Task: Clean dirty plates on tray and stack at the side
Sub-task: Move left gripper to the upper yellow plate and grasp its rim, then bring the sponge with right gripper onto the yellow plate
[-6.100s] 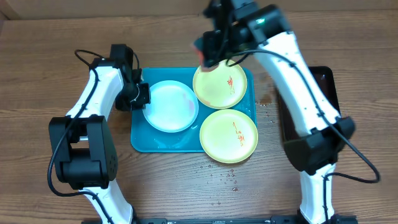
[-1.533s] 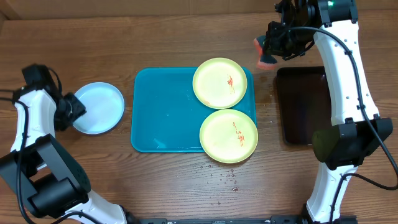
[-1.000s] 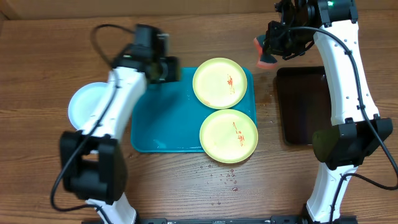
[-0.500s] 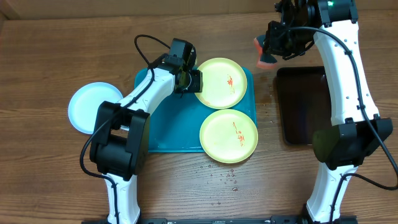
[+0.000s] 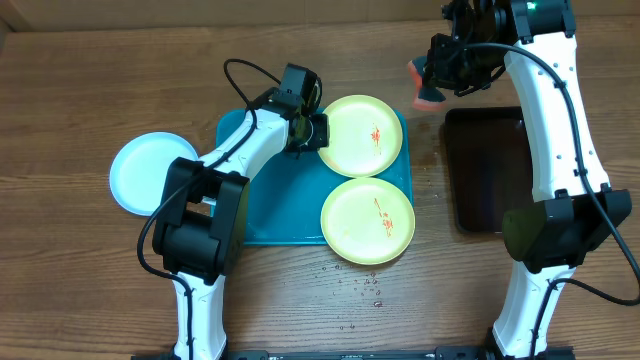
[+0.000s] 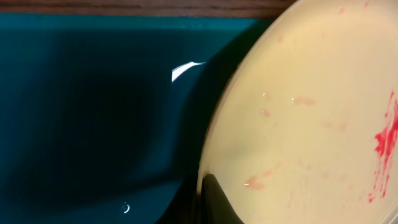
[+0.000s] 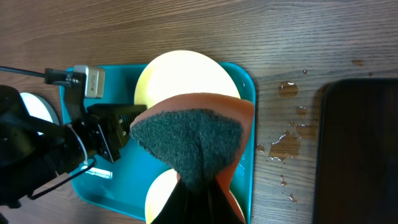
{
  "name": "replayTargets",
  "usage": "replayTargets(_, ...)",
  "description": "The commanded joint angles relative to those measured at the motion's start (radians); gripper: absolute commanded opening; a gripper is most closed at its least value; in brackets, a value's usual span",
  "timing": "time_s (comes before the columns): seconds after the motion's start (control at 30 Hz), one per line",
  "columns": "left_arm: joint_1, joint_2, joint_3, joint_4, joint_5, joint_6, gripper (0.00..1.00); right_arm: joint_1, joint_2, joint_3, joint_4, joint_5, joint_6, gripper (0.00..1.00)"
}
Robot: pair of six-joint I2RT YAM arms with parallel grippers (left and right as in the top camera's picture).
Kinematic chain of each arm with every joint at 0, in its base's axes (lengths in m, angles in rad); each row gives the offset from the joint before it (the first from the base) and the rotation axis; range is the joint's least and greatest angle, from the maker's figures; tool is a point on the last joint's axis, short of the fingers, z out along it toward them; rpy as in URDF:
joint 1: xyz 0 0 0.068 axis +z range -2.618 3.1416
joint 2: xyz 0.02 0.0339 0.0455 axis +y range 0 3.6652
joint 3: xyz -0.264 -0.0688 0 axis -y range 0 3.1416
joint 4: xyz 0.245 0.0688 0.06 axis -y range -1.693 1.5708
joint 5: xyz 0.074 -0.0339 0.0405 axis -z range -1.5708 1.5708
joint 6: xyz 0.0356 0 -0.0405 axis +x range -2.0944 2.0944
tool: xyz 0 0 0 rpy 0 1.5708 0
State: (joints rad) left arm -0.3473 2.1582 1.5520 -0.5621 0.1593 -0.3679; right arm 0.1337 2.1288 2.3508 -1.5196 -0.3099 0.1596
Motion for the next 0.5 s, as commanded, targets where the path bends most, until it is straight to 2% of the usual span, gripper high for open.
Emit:
replayTargets(0.0, 0.014, -0.008, 0.056, -0.061, -0.092, -0.007, 0.04, 0.011, -0.043, 0.032, 0.004, -0.006, -0.004, 0.04)
replayTargets(0.17, 0.065, -0.061, 0.173, -0.290, -0.278, 0.014, 0.04, 0.042, -0.040, 0.012, 0.054, -0.006, -0.004, 0.04)
replayTargets(0.33, 0.114, -0.077, 0.182, -0.508, -0.282, 0.039, 0.04, 0.113, -0.040, -0.066, 0.145, -0.006, 0.002, 0.04)
replayTargets(0.47, 0.150, -0.077, 0.108, -0.525, -0.266, 0.023, 0.04, 0.185, -0.040, -0.163, 0.242, -0.006, 0.049, 0.04)
